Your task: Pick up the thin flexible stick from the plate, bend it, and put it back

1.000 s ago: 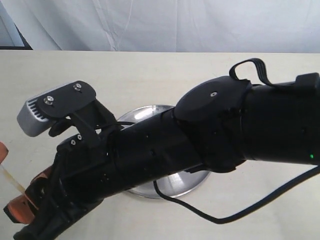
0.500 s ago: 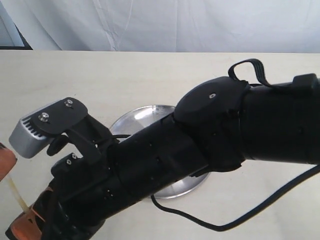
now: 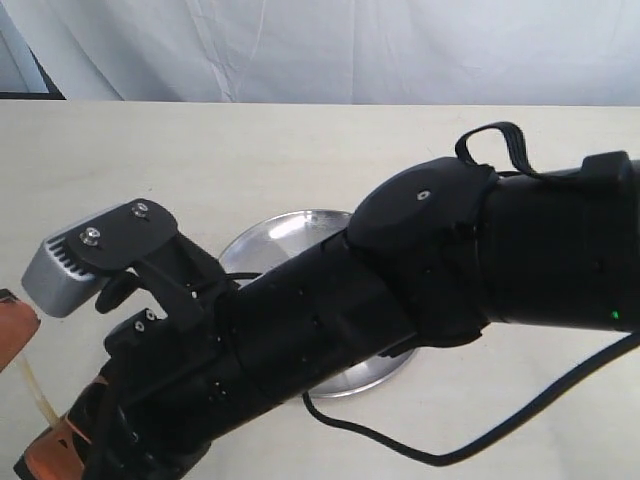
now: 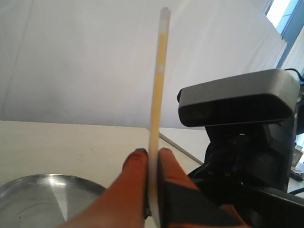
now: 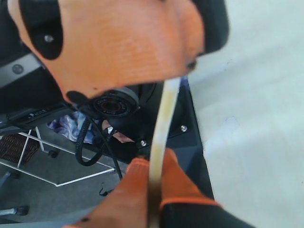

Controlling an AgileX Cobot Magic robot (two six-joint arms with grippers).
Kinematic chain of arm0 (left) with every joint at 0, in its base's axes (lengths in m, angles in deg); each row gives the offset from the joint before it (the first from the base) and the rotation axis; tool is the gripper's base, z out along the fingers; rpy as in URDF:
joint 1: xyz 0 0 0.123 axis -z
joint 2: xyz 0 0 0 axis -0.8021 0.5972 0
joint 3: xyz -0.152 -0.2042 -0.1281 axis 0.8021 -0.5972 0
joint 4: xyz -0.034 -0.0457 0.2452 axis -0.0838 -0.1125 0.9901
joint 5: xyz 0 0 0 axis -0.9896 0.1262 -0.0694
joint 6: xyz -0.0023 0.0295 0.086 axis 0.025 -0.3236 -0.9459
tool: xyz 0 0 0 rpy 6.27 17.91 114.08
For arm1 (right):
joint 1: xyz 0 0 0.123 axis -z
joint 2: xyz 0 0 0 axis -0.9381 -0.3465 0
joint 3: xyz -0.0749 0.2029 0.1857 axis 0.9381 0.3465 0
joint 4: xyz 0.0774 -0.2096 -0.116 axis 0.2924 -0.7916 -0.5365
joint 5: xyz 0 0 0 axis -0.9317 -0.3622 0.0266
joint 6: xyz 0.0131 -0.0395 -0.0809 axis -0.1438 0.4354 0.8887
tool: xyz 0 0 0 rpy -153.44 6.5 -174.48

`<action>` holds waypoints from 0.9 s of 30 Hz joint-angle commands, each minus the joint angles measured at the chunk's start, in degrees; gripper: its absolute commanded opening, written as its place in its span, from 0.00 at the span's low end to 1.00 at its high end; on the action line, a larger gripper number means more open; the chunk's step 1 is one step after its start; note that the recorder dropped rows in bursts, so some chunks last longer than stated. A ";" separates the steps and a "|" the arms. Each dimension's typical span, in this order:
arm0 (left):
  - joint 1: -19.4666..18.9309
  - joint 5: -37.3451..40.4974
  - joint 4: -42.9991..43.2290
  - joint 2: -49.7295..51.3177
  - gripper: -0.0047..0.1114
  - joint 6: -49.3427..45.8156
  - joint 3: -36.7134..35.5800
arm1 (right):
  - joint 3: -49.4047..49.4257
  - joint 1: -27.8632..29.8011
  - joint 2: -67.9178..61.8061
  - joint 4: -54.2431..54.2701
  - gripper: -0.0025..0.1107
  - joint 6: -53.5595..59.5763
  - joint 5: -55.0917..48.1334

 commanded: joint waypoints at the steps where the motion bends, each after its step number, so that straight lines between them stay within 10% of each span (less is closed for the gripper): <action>1: 0.26 0.47 8.87 -0.03 0.04 1.27 -0.80 | -0.54 0.11 0.88 5.02 0.02 1.89 -2.42; 14: 0.26 0.36 -7.90 -0.03 0.06 0.88 -0.80 | -0.54 0.11 0.88 3.55 0.02 1.89 5.95; 27: 0.26 -0.84 -6.96 -0.03 0.54 1.05 -0.80 | -0.54 0.11 0.88 3.28 0.02 -1.34 14.77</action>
